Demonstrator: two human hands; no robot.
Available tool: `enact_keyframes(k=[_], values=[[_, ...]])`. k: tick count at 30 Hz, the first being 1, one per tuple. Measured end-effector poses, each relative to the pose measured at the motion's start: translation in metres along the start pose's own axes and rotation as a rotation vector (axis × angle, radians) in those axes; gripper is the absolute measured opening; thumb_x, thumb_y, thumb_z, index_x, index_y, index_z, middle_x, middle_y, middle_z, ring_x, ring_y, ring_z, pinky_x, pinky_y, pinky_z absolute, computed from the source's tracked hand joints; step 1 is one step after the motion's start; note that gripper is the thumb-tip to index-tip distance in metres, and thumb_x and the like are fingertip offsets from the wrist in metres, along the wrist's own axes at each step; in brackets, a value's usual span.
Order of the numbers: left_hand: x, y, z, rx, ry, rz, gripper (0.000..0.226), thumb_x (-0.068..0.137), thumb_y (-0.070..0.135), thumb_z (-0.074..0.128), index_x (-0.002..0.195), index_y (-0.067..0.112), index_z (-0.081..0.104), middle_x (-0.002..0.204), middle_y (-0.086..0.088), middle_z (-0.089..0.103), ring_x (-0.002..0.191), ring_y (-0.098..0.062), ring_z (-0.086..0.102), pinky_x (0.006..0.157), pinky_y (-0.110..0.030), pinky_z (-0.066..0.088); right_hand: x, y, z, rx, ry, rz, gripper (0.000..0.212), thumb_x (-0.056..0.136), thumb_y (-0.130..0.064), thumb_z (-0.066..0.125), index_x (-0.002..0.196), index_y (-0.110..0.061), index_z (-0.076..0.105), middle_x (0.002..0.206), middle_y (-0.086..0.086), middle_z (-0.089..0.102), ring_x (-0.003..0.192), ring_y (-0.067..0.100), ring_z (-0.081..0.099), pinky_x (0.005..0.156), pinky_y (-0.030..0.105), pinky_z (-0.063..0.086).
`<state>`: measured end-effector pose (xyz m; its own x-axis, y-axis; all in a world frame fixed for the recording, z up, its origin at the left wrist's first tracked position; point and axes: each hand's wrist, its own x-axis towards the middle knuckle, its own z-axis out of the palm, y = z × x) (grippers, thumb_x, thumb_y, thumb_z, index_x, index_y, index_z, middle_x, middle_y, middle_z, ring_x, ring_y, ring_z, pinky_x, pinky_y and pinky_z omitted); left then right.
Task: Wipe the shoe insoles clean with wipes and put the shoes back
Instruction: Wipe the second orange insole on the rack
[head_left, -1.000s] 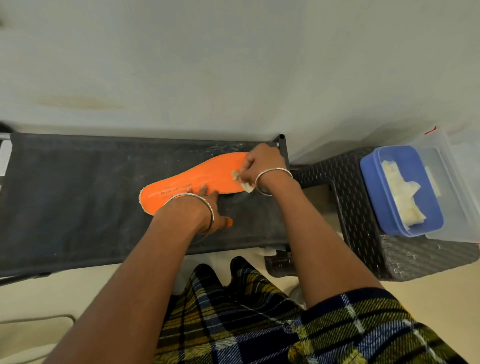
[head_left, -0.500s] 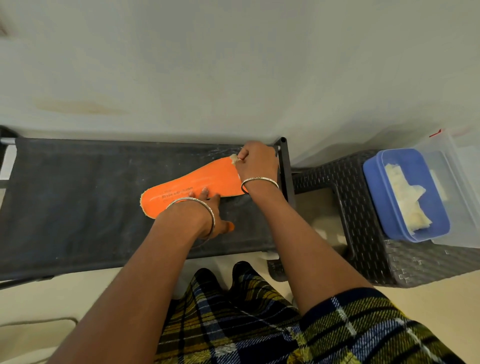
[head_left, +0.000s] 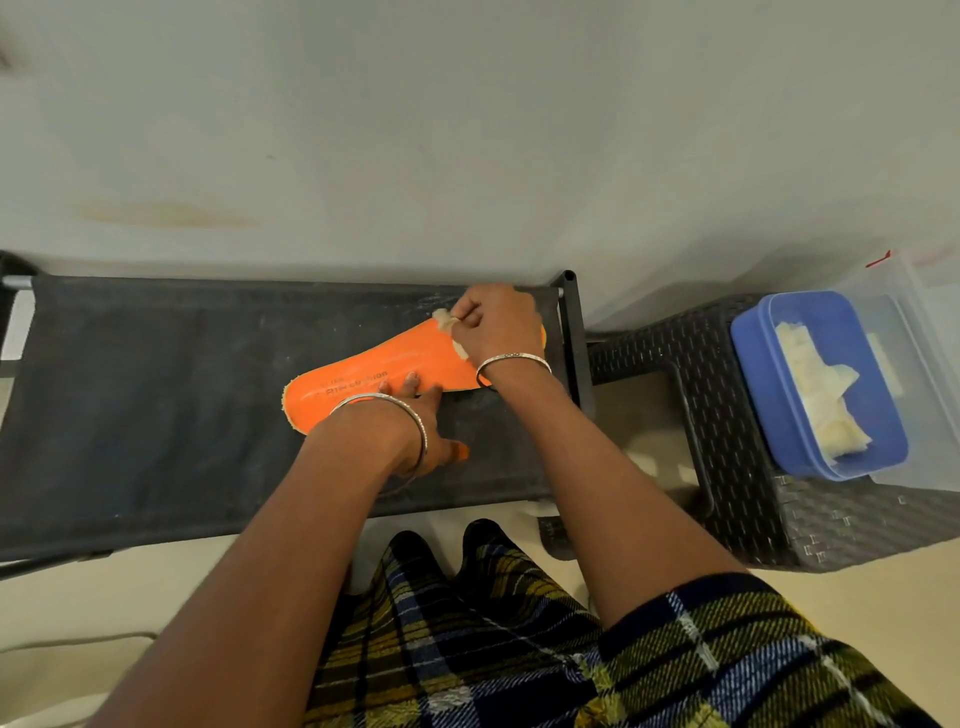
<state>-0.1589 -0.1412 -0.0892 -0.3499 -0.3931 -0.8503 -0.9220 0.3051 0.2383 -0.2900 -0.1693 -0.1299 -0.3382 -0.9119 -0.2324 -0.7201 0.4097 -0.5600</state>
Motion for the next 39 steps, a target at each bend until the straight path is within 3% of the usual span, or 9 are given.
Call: enact_keyframes(k=[3, 6, 10, 12, 15, 21, 27, 33, 39], values=[[0.004, 0.0, 0.002, 0.001, 0.009, 0.001, 0.085, 0.096, 0.052, 0.047, 0.155, 0.025, -0.007, 0.161, -0.003, -0.017, 0.148, -0.035, -0.01, 0.119, -0.05, 0.008, -0.002, -0.008, 0.004, -0.06, -0.155, -0.088, 0.003, 0.08, -0.023, 0.076, 0.079, -0.02, 0.075, 0.084, 0.0, 0.074, 0.085, 0.021, 0.069, 0.082, 0.039, 0.057], [0.007, -0.004, 0.005, 0.013, 0.006, -0.008, 0.087, 0.095, 0.054, 0.049, 0.154, 0.027, -0.009, 0.158, -0.005, -0.027, 0.148, -0.034, -0.012, 0.12, -0.05, 0.01, 0.006, 0.003, -0.004, -0.144, -0.038, 0.044, 0.015, 0.083, -0.035, 0.074, 0.075, -0.024, 0.068, 0.09, 0.002, 0.073, 0.086, 0.025, 0.068, 0.079, 0.037, 0.057], [0.008, -0.005, 0.007, 0.037, -0.008, -0.025, 0.088, 0.094, 0.056, 0.048, 0.153, 0.03, -0.012, 0.157, -0.006, -0.03, 0.147, -0.035, -0.016, 0.12, -0.051, 0.01, 0.009, 0.013, -0.011, -0.225, 0.066, 0.127, 0.018, 0.093, -0.034, 0.065, 0.094, -0.015, 0.065, 0.1, 0.008, 0.069, 0.093, 0.031, 0.065, 0.075, 0.038, 0.054], [0.008, -0.003, 0.007, 0.042, -0.004, -0.03, 0.088, 0.094, 0.056, 0.048, 0.153, 0.029, -0.012, 0.158, -0.006, -0.028, 0.147, -0.034, -0.016, 0.12, -0.051, 0.009, 0.007, 0.004, -0.007, -0.246, -0.009, 0.037, 0.009, 0.091, -0.023, 0.065, 0.093, -0.014, 0.066, 0.1, 0.008, 0.069, 0.094, 0.032, 0.065, 0.079, 0.04, 0.055], [0.007, -0.002, 0.007, 0.049, -0.015, -0.031, 0.089, 0.094, 0.057, 0.047, 0.153, 0.028, -0.014, 0.158, -0.006, -0.027, 0.147, -0.035, -0.015, 0.12, -0.052, 0.009, 0.002, -0.008, -0.001, -0.14, -0.187, -0.105, 0.006, 0.078, -0.009, 0.071, 0.076, -0.014, 0.071, 0.075, -0.004, 0.068, 0.081, 0.023, 0.067, 0.08, 0.04, 0.057], [0.006, -0.005, 0.006, 0.033, -0.045, -0.046, 0.09, 0.094, 0.055, 0.049, 0.152, 0.03, -0.016, 0.157, -0.006, -0.029, 0.147, -0.034, -0.017, 0.119, -0.054, 0.008, 0.0, -0.009, -0.008, -0.226, -0.418, -0.152, 0.006, 0.069, -0.013, 0.079, 0.066, -0.018, 0.076, 0.066, -0.007, 0.07, 0.064, 0.009, 0.067, 0.072, 0.034, 0.061], [0.004, -0.005, 0.006, 0.081, -0.076, -0.062, 0.089, 0.094, 0.058, 0.045, 0.152, 0.028, -0.016, 0.155, -0.01, -0.032, 0.147, -0.037, -0.013, 0.119, -0.055, 0.01, 0.0, -0.011, -0.004, -0.21, -0.098, -0.11, 0.005, 0.083, -0.018, 0.07, 0.082, -0.022, 0.072, 0.08, -0.005, 0.068, 0.085, 0.019, 0.065, 0.079, 0.031, 0.053], [0.002, -0.004, 0.004, 0.076, -0.071, -0.057, 0.09, 0.095, 0.056, 0.046, 0.152, 0.027, -0.017, 0.156, -0.009, -0.03, 0.147, -0.035, -0.014, 0.118, -0.053, 0.009, -0.002, -0.012, -0.009, -0.224, -0.415, -0.207, 0.01, 0.071, -0.01, 0.076, 0.073, -0.019, 0.078, 0.066, -0.01, 0.067, 0.072, 0.012, 0.068, 0.077, 0.035, 0.059], [0.003, -0.006, 0.005, 0.08, -0.073, -0.06, 0.089, 0.095, 0.056, 0.045, 0.152, 0.027, -0.017, 0.157, -0.009, -0.03, 0.147, -0.035, -0.013, 0.118, -0.054, 0.01, 0.0, -0.009, -0.007, -0.199, -0.126, -0.12, 0.006, 0.082, -0.017, 0.07, 0.083, -0.023, 0.073, 0.081, -0.005, 0.07, 0.084, 0.018, 0.065, 0.08, 0.033, 0.055]])
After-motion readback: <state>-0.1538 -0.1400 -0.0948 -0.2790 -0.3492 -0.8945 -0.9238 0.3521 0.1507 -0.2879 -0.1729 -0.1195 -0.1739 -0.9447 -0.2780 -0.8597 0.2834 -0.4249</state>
